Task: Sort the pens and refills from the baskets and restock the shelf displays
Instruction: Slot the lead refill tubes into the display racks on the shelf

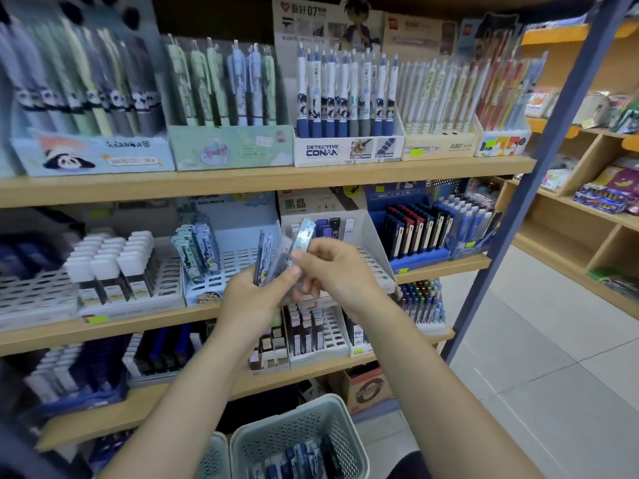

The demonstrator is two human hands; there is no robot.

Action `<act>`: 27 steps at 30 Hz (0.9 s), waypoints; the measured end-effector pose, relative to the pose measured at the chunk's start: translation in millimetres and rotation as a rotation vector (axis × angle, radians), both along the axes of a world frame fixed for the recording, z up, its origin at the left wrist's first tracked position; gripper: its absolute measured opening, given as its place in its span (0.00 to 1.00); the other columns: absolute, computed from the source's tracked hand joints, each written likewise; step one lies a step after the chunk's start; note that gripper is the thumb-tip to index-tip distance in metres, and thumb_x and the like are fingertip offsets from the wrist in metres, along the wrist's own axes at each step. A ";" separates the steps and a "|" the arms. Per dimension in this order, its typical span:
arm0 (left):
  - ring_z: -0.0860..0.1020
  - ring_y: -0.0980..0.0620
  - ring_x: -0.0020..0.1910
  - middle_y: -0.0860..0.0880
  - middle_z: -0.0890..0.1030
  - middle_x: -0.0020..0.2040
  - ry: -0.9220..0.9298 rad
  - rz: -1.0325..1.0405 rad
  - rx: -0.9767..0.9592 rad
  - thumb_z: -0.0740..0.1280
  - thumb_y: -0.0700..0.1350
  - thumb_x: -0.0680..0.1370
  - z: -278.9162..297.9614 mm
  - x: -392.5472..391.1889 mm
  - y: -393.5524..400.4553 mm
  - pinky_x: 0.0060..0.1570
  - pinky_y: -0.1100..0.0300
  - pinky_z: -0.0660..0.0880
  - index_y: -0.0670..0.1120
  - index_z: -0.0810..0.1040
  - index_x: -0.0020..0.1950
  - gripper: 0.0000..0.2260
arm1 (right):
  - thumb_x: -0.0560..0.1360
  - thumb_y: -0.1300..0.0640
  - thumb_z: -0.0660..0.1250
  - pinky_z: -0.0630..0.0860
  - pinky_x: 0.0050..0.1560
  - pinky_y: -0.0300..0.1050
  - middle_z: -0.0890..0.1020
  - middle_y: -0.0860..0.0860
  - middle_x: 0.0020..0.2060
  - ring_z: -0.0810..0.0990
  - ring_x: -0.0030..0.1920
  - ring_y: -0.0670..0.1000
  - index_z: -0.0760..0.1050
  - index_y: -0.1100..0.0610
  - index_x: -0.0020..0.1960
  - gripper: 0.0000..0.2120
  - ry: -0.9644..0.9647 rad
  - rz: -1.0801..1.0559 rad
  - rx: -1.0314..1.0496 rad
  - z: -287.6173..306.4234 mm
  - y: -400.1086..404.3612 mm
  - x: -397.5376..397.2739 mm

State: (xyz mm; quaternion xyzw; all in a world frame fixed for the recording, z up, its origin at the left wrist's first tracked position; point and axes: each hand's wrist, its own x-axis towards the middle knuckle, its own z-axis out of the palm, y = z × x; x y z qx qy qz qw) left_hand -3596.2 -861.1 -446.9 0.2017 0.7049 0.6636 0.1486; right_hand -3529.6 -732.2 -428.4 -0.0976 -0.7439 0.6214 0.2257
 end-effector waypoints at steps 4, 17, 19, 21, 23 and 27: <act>0.69 0.55 0.25 0.57 0.76 0.23 -0.025 0.052 0.010 0.70 0.55 0.79 -2.3 -20.8 -33.4 0.25 0.52 0.62 0.50 0.78 0.44 0.10 | 0.80 0.62 0.67 0.74 0.28 0.39 0.81 0.55 0.35 0.77 0.28 0.48 0.78 0.60 0.47 0.04 0.049 -0.025 -0.045 3.8 -28.0 -28.2; 0.75 0.54 0.28 0.49 0.83 0.39 -0.212 -0.046 0.136 0.65 0.51 0.82 -37.2 -81.0 -113.3 0.27 0.63 0.65 0.51 0.82 0.58 0.09 | 0.82 0.61 0.64 0.84 0.48 0.50 0.82 0.57 0.40 0.84 0.43 0.56 0.70 0.58 0.43 0.08 -0.038 -0.138 0.129 -24.3 -68.8 -115.9; 0.78 0.53 0.30 0.47 0.85 0.41 -0.246 -0.023 0.179 0.66 0.51 0.82 -42.0 -85.2 -117.0 0.25 0.63 0.66 0.50 0.82 0.59 0.10 | 0.81 0.62 0.65 0.83 0.47 0.49 0.82 0.53 0.37 0.84 0.41 0.54 0.70 0.58 0.42 0.10 -0.055 -0.127 0.150 -29.3 -72.1 -123.6; 0.80 0.51 0.32 0.45 0.86 0.43 -0.267 -0.016 0.200 0.66 0.50 0.82 -45.4 -88.6 -119.9 0.25 0.63 0.68 0.49 0.81 0.61 0.10 | 0.81 0.63 0.65 0.83 0.48 0.50 0.82 0.51 0.36 0.83 0.40 0.53 0.70 0.58 0.41 0.10 -0.081 -0.107 0.168 -34.2 -74.5 -131.1; 0.81 0.51 0.32 0.44 0.86 0.44 -0.275 -0.020 0.217 0.66 0.49 0.81 -48.8 -91.9 -122.3 0.26 0.63 0.70 0.49 0.81 0.61 0.10 | 0.80 0.64 0.65 0.83 0.49 0.52 0.82 0.52 0.37 0.82 0.39 0.52 0.72 0.57 0.42 0.09 -0.109 -0.102 0.184 -36.6 -76.0 -136.7; 0.82 0.51 0.34 0.44 0.86 0.44 -0.278 -0.033 0.235 0.67 0.47 0.81 -52.2 -96.4 -124.6 0.26 0.63 0.72 0.49 0.81 0.60 0.09 | 0.80 0.63 0.66 0.82 0.50 0.55 0.81 0.50 0.35 0.83 0.38 0.50 0.72 0.59 0.41 0.09 -0.132 -0.133 0.311 -38.1 -74.7 -143.2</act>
